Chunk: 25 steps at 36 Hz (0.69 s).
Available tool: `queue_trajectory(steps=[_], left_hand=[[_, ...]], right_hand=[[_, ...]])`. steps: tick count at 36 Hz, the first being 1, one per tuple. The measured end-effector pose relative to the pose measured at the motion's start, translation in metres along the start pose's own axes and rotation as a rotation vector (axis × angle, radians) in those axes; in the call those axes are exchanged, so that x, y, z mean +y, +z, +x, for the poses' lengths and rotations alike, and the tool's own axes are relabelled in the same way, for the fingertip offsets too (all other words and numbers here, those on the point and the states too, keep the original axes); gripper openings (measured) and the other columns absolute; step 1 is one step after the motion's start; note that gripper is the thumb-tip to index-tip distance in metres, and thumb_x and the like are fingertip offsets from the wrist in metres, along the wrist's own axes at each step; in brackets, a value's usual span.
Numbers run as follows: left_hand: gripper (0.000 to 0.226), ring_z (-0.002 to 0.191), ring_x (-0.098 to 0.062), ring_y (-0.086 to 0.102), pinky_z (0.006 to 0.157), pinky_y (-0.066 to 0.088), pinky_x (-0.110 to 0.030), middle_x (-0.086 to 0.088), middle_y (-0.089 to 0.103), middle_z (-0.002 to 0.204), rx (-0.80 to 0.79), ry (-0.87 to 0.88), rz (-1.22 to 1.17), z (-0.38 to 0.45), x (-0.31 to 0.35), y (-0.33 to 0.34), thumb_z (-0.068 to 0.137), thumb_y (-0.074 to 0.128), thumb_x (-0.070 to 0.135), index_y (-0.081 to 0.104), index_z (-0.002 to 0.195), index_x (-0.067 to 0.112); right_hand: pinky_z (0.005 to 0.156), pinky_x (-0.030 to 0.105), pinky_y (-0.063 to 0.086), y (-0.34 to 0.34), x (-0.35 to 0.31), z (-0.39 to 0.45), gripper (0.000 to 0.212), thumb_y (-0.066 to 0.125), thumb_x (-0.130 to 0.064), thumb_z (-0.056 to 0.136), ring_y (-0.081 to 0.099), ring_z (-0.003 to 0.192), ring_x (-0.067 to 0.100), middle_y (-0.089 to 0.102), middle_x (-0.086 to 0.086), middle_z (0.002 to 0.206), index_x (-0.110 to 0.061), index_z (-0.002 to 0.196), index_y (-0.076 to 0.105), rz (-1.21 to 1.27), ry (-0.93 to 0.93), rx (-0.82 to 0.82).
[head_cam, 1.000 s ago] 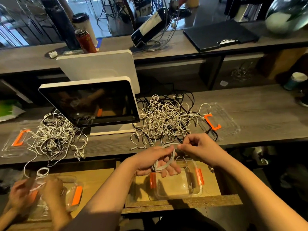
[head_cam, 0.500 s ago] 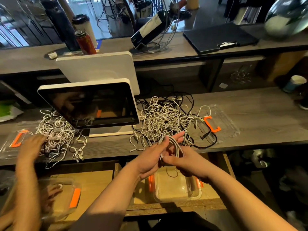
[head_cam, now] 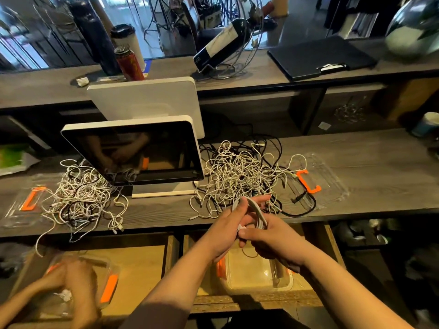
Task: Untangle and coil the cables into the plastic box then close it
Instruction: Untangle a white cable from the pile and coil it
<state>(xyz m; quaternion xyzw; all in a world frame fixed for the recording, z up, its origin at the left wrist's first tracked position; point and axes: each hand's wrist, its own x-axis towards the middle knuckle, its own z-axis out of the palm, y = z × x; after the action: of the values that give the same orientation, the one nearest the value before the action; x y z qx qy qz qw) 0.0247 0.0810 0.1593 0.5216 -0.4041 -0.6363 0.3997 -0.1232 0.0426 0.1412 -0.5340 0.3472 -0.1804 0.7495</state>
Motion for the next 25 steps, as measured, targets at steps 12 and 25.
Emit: queue_trajectory(steps=[12,25], left_hand=[[0.022,0.072,-0.016,0.051,0.088,0.046,-0.036,0.003,0.047,0.060,0.199,0.068,-0.422,0.009,-0.002,-0.011,0.087,0.066,0.021,0.079,0.104,0.024],[0.058,0.059,-0.015,0.049,0.066,0.043,-0.033,0.000,0.058,0.064,0.365,0.109,0.126,0.016,-0.010,-0.018,0.081,0.060,0.073,0.078,0.094,0.019]], right_hand=[[0.061,0.019,0.043,-0.007,-0.006,0.010,0.012,0.070,-0.014,0.089,0.056,0.060,0.006,0.063,-0.006,0.066,-0.016,0.081,0.062,-0.092,0.013,0.040],[0.045,0.026,0.029,-0.008,-0.005,0.010,0.012,0.070,-0.009,0.088,0.037,0.046,0.012,0.047,-0.004,0.058,-0.013,0.082,0.061,-0.119,0.049,0.063]])
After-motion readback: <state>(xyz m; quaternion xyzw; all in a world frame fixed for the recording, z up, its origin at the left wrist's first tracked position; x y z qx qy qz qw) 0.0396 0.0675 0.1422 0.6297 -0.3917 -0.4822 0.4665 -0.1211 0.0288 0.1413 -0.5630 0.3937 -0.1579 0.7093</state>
